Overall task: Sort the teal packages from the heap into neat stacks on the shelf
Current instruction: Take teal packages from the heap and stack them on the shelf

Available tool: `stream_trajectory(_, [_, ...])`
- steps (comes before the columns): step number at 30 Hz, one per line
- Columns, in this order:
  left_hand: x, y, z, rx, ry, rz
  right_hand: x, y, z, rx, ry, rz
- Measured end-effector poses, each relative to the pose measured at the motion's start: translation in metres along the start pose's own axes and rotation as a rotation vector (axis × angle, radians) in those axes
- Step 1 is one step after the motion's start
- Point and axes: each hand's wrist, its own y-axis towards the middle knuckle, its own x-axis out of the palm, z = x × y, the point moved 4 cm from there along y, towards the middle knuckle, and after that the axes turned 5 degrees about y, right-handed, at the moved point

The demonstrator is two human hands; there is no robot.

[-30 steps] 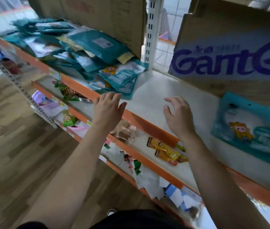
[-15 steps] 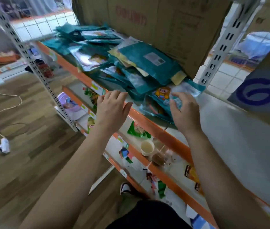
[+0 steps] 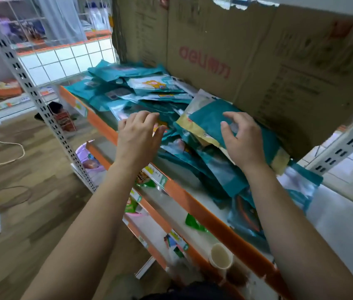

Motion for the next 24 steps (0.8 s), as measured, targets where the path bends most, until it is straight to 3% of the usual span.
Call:
stream_trajectory(8, [0.029, 0.085, -0.085, 0.027, -0.08, 0.015, 0.062, 0.069, -0.027, 0.084, -0.02, 0.068])
stream_trajectory(16, [0.057, 0.157, -0.165, 0.194, -0.135, 0.026, 0.127, 0.111, -0.057, 0.171, -0.076, 0.209])
stream_trajectory(24, [0.091, 0.229, -0.216, 0.244, -0.199, -0.085, 0.169, 0.142, -0.088, 0.232, -0.169, 0.234])
